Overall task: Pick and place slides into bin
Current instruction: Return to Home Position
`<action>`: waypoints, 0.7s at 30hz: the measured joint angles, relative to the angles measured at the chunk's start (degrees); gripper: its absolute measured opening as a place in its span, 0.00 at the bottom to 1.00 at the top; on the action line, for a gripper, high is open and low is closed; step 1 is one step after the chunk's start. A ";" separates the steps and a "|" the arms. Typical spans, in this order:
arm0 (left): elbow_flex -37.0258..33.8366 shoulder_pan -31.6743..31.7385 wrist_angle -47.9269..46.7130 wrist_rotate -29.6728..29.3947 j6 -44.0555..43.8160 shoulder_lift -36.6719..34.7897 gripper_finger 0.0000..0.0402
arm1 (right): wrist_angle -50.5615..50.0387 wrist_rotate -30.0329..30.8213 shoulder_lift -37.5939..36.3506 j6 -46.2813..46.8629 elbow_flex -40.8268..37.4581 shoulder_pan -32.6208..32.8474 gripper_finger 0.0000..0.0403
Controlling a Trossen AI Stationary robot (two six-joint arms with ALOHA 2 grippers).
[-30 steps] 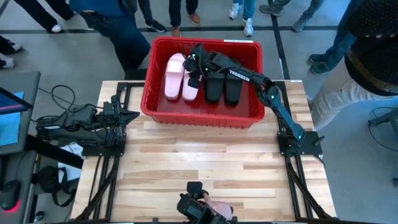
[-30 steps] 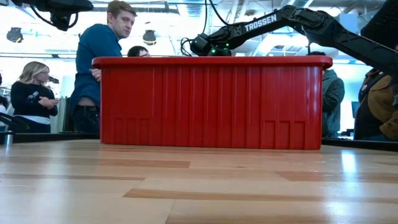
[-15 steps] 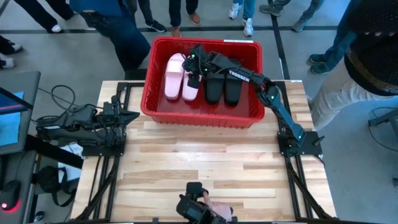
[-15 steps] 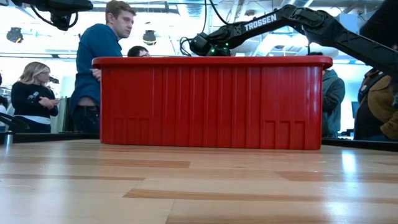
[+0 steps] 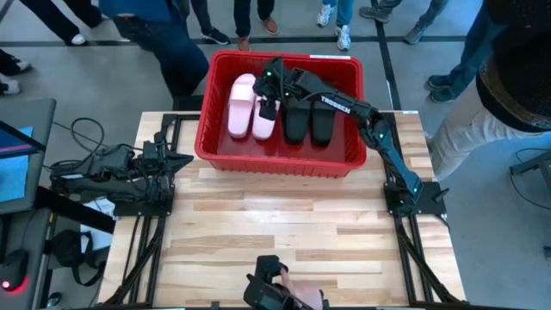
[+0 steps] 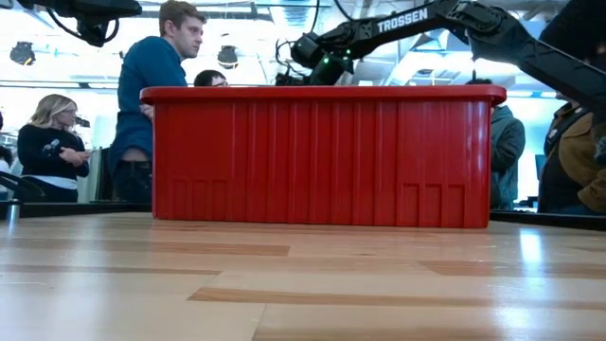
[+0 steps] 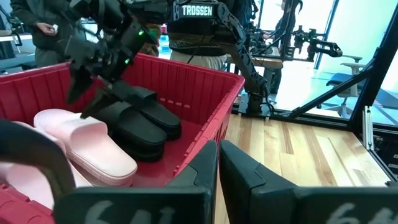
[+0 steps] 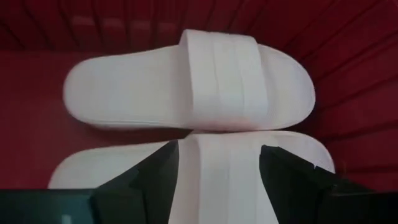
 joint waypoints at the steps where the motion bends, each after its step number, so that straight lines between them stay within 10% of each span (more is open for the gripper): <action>1: -0.02 0.00 0.04 -0.02 0.00 0.00 0.01 | -0.39 -0.06 -0.40 -0.06 -0.01 0.02 0.52; 21: 0.00 0.00 1.37 -1.51 1.08 0.00 0.01 | -8.56 -9.46 -15.34 6.28 -0.14 7.36 0.50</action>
